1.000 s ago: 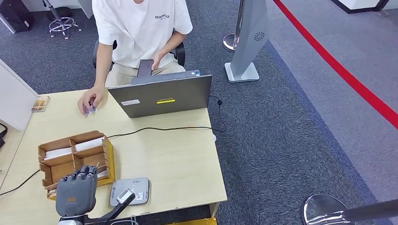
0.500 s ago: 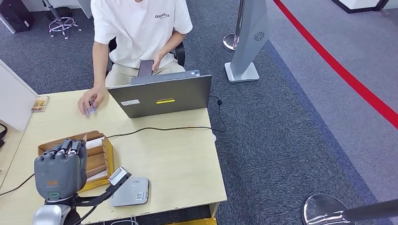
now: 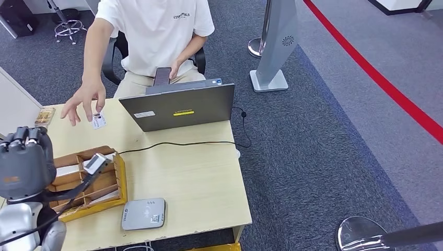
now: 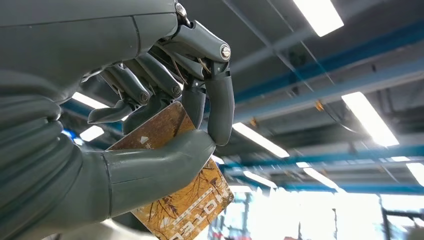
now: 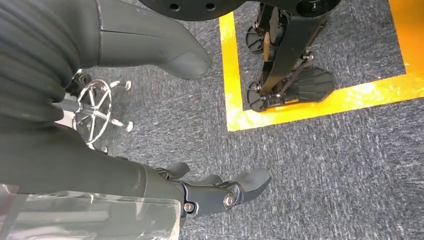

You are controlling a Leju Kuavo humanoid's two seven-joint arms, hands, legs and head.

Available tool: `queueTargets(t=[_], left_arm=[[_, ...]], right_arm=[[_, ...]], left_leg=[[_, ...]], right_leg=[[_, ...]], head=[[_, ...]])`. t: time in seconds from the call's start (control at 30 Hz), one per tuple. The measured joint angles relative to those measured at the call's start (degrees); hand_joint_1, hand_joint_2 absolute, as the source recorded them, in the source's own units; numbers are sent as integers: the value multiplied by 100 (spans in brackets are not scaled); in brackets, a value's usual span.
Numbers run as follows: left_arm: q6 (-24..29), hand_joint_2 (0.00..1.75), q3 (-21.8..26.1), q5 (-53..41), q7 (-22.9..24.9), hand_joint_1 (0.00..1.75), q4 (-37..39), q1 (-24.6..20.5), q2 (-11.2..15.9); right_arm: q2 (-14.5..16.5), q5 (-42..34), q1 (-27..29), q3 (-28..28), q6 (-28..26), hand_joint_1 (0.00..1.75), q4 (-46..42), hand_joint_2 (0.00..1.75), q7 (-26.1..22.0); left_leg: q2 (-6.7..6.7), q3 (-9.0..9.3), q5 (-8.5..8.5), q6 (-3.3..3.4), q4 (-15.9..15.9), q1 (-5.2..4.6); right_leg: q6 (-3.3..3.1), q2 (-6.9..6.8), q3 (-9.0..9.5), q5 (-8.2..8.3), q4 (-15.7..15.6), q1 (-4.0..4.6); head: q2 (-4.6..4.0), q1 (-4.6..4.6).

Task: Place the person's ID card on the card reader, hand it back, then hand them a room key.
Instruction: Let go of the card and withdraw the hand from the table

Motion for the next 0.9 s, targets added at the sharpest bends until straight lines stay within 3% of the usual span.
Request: queueTargets(t=[0.2,0.37,0.77,0.9], left_arm=[[55,175,358,0,288,175,610,-573,796],[41,175,431,0,441,175,1041,-804,1233],[3,175,429,-2,582,175,1349,-886,1492],[-17,175,429,-2,577,0,1396,-888,1494]], right_arm=[[-62,68,-9,82,-77,0,155,175,-19],[-85,54,-10,96,-80,0,230,175,-22],[-97,50,-11,99,-81,0,280,175,-20],[-104,44,-10,99,-80,0,280,175,-16]], left_leg=[[6,-1,1,-1,0,5],[6,-2,1,-1,0,3],[6,-2,1,-1,0,3],[6,-2,1,-1,0,3]], right_leg=[[-1,6,-2,0,2,4],[-1,7,-2,0,0,3],[-1,7,-3,0,-1,3],[-1,7,-3,0,-1,3]], head=[[0,1],[0,1],[0,1],[0,2]])
